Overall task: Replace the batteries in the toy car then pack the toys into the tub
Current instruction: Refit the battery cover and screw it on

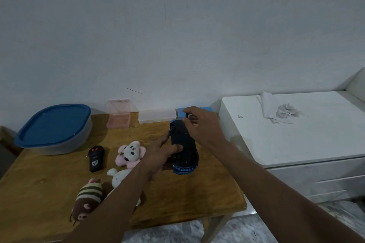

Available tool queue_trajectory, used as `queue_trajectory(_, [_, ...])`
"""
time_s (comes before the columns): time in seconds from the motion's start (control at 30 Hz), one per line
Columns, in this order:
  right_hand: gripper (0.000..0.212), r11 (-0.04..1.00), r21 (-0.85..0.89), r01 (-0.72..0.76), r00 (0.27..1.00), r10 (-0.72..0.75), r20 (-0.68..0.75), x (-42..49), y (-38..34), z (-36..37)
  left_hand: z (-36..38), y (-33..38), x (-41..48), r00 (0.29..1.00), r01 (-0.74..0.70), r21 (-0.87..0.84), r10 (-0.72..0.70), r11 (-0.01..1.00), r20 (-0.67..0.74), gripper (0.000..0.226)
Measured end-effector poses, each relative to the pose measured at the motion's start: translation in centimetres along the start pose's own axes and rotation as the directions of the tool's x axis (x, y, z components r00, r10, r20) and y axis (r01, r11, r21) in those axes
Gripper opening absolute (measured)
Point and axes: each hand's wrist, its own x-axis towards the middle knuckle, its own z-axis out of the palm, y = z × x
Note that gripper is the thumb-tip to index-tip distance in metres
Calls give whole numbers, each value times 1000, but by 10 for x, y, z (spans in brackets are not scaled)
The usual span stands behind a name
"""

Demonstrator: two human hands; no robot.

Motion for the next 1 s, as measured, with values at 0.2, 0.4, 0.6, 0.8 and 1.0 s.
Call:
queue_trajectory(0.2, [27,998,-13,-69,997,69,26,0,3,1,0,0,-1,1000,4,-7,-4,1000,1,73])
queue_trajectory(0.4, [22,992,-14,-127,990,128,67,-2,1,-1,4,-4,-2,1000,-9,37,8,999,23,68])
queue_trajectory(0.6, [21,976,22,-216,973,213,85,-9,7,-3,9,-11,-2,999,12,31,-13,999,52,68])
queue_trajectory(0.8, [23,985,-4,-172,983,172,71,-10,14,-3,11,-14,0,999,10,40,-12,999,48,67])
queue_trajectory(1.0, [9,993,38,-114,991,111,78,-11,10,-6,12,-16,1,1000,9,10,-10,1000,27,69])
